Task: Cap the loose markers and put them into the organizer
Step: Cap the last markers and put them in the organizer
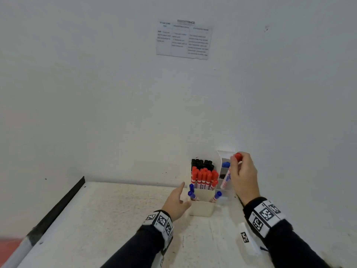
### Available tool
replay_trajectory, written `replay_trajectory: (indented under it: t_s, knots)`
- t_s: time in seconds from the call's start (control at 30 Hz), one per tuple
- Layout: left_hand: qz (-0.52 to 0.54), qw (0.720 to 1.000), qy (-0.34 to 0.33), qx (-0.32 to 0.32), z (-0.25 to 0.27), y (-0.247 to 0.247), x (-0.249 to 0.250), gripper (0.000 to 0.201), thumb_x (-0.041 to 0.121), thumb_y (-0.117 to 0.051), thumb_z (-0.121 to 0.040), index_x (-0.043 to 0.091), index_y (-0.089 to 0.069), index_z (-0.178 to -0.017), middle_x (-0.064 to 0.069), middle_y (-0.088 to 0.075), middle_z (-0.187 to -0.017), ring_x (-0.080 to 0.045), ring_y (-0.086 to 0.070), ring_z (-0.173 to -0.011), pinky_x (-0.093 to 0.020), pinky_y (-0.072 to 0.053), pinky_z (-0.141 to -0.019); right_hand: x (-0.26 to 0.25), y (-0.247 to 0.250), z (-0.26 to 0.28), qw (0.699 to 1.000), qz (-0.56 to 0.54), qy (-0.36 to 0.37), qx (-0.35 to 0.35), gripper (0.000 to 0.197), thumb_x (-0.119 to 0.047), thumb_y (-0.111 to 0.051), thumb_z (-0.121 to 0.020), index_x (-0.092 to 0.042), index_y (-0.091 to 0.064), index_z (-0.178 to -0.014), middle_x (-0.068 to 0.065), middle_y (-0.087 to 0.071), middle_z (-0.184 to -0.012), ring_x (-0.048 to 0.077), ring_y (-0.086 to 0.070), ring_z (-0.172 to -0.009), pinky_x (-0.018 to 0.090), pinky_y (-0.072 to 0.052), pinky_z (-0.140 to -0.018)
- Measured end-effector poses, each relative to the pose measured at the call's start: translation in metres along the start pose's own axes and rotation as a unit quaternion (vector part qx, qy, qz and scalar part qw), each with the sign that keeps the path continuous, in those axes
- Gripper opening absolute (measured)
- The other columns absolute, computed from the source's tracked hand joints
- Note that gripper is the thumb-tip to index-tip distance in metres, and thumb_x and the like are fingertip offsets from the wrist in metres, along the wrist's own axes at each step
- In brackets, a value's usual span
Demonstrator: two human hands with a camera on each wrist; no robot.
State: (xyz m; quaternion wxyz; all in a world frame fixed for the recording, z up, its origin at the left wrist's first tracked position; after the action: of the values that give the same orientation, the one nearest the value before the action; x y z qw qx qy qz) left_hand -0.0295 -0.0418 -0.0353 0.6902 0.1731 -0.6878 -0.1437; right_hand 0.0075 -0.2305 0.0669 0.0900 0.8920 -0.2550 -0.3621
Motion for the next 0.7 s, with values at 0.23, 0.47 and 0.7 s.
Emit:
replay_trajectory:
  t_s: [0.23,0.47,0.7]
  knots:
    - [-0.057,0.997,-0.056,0.021,-0.020,-0.007,-0.001,0.052,0.005,-0.050,-0.091,0.019,-0.037,-0.140,0.000,-0.049,-0.136,-0.023,-0.058,-0.099,-0.004,-0.036,-0.066,0.069,-0.005,0.035,0.996,0.068,-0.005,-0.055,0.016,0.000,-0.055,-0.088,0.000,-0.059,-0.103,0.000,-0.046,-0.098,-0.004,-0.049,-0.080,0.018,-0.044,-0.077]
    - [-0.029,0.996,-0.065,0.056,-0.029,-0.015,-0.005,0.024,0.014,-0.057,-0.089,0.024,-0.046,-0.109,0.009,-0.053,-0.108,-0.002,-0.050,-0.068,-0.008,-0.040,-0.064,0.103,-0.034,0.045,0.986,0.056,-0.104,-0.120,0.022,-0.004,-0.059,-0.086,-0.022,-0.051,-0.094,0.000,-0.066,-0.093,0.012,-0.063,-0.084,0.033,-0.054,-0.082]
    - [-0.041,0.994,-0.091,0.044,-0.032,-0.019,-0.006,0.034,0.013,-0.060,-0.086,0.024,-0.053,-0.118,0.008,-0.052,-0.101,-0.004,-0.047,-0.070,-0.007,-0.039,-0.067,0.094,-0.034,0.057,0.982,0.085,-0.081,-0.149,0.037,0.011,-0.057,-0.076,-0.018,-0.058,-0.099,-0.007,-0.051,-0.093,0.000,-0.045,-0.067,0.011,-0.043,-0.069]
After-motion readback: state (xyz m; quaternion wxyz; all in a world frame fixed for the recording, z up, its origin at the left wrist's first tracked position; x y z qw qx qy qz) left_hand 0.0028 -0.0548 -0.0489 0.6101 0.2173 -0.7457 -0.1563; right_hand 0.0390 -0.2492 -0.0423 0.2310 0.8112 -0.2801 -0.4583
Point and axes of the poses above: each hand's wrist, its own z-axis away from the middle knuckle, its own y-axis out of the back of the hand, x = y × z, the point moved 1 cm from there along -z, towards the middle knuckle
